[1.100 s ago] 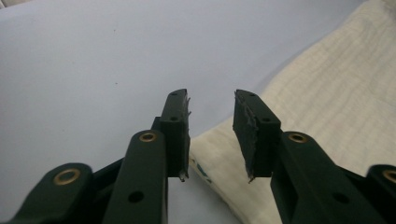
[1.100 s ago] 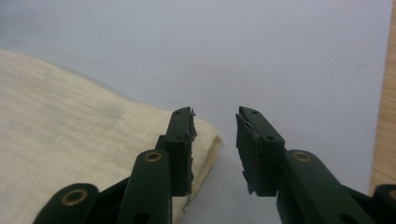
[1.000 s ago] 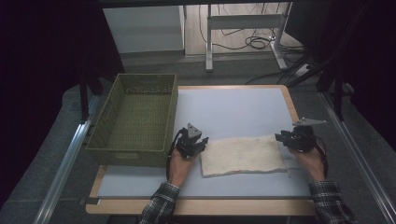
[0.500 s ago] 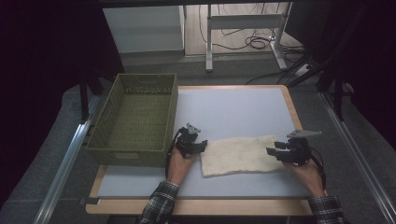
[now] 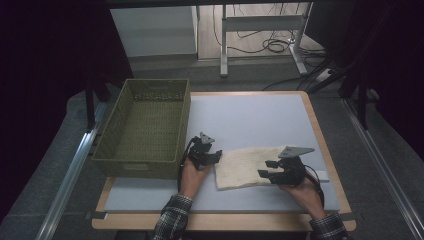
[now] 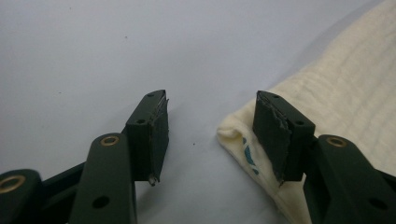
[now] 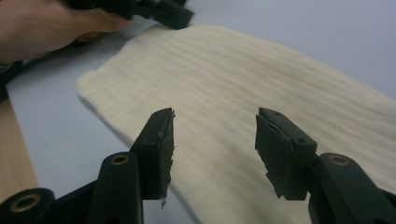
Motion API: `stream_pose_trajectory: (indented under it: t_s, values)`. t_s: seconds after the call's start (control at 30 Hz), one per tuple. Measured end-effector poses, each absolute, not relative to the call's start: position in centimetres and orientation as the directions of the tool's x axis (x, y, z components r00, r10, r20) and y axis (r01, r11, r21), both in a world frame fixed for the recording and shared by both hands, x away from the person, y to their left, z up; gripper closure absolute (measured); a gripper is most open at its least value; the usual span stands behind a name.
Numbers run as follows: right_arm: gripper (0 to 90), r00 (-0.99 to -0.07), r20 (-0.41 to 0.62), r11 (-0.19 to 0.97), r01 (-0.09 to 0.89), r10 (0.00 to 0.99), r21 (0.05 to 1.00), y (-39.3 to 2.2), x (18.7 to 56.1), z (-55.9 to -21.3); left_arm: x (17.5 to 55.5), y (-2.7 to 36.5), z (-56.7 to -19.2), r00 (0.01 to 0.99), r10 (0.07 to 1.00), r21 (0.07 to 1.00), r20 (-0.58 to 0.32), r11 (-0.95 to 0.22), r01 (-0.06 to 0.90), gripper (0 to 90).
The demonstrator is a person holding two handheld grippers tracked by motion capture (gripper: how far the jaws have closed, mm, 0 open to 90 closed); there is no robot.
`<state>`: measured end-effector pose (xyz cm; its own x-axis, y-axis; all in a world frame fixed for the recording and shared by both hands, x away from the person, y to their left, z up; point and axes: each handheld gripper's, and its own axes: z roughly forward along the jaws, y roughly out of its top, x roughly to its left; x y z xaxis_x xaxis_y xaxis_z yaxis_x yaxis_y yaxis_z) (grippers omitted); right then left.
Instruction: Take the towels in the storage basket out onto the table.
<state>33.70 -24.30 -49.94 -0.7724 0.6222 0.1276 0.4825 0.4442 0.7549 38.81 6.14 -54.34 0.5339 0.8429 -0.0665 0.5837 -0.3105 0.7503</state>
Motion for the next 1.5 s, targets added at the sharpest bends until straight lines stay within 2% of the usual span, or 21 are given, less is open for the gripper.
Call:
stream_pose_trajectory:
  t_s: [0.63,0.8,0.97,1.13,1.17,1.23,1.37,1.5]
  values:
    - [60.0,-0.902,0.159,0.566,0.381,0.401,0.731,-13.9,31.6,-51.6,38.8,6.2,-54.4,0.535,0.842,0.748,-0.068,-0.312,0.586,45.7]
    - [60.0,-0.921,0.125,0.604,0.340,0.368,0.721,-11.5,31.2,-52.1,38.8,6.2,-54.4,0.535,0.842,0.748,-0.068,-0.311,0.586,45.7]
    - [60.1,-0.919,0.005,0.652,0.284,0.394,0.703,-10.5,31.0,-53.1,38.8,6.2,-54.4,0.532,0.844,0.748,-0.071,-0.308,0.587,45.7]
    - [77.1,-0.905,-0.028,0.640,0.279,0.425,0.716,-10.7,30.9,-53.4,38.8,6.2,-54.4,0.531,0.845,0.748,-0.068,-0.308,0.587,46.4]
    - [81.0,-0.901,-0.021,0.636,0.289,0.434,0.716,-10.8,31.0,-53.4,38.8,6.2,-54.4,0.529,0.846,0.750,-0.065,-0.309,0.586,47.3]
    - [82.6,-0.900,-0.012,0.629,0.296,0.437,0.719,-10.9,31.2,-53.4,38.7,6.1,-54.3,0.534,0.843,0.751,-0.061,-0.314,0.581,49.1]
    - [84.8,-0.892,0.041,0.604,0.337,0.449,0.723,-11.2,31.6,-53.4,38.5,5.8,-54.3,0.596,0.802,0.756,-0.038,-0.367,0.542,72.5]
    - [84.9,-0.893,0.051,0.601,0.343,0.448,0.722,-11.2,31.7,-53.4,38.3,5.5,-54.2,0.611,0.791,0.757,-0.020,-0.388,0.527,83.0]
